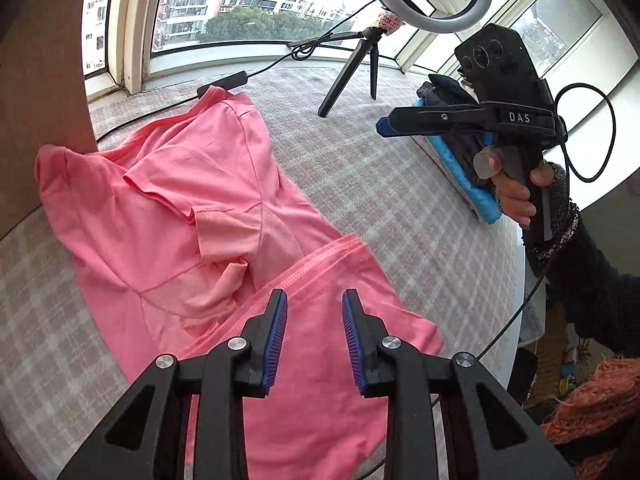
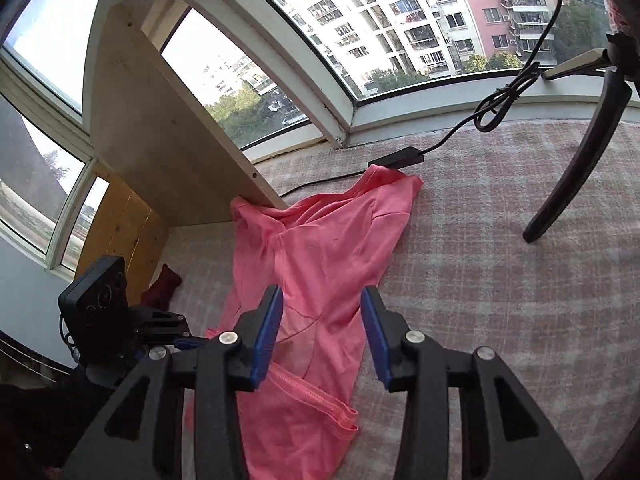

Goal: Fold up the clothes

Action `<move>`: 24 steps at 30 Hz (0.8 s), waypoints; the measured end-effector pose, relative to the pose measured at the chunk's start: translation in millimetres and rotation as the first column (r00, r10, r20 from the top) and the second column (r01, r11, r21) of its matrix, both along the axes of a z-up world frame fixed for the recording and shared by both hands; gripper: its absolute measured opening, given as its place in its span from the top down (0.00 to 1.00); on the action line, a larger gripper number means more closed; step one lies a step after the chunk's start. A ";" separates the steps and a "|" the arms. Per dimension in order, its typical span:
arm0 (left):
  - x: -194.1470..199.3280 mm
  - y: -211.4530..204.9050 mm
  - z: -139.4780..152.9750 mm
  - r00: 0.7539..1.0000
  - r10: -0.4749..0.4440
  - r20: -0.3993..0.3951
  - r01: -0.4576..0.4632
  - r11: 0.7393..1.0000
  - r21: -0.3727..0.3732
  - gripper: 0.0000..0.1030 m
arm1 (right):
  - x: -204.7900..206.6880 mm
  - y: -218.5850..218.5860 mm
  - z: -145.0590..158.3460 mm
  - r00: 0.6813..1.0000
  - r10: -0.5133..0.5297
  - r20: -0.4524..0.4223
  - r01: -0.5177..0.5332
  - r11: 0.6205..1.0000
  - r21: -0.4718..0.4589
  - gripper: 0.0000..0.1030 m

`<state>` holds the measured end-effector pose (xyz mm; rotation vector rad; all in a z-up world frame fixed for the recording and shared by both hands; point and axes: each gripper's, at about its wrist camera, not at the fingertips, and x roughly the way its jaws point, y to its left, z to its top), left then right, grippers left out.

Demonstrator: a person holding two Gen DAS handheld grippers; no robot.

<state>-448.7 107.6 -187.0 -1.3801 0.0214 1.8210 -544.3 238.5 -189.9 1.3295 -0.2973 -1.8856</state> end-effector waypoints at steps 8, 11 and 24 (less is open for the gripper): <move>84.7 -49.0 -41.9 0.987 0.057 0.151 -0.054 0.998 -0.025 0.75 | 152.0 -26.9 -67.4 0.980 0.164 0.110 -0.188 0.945 0.267 0.80; 100.5 -63.3 -54.9 0.981 0.098 0.165 -0.085 0.993 -0.081 0.77 | 184.6 -32.7 -84.3 0.975 0.212 0.066 -0.219 0.871 0.441 0.82; -58.7 -101.8 4.8 0.947 0.299 -0.120 -0.315 0.937 -0.152 0.65 | 47.3 -34.3 35.6 0.987 0.061 -0.146 -0.014 0.953 0.304 0.58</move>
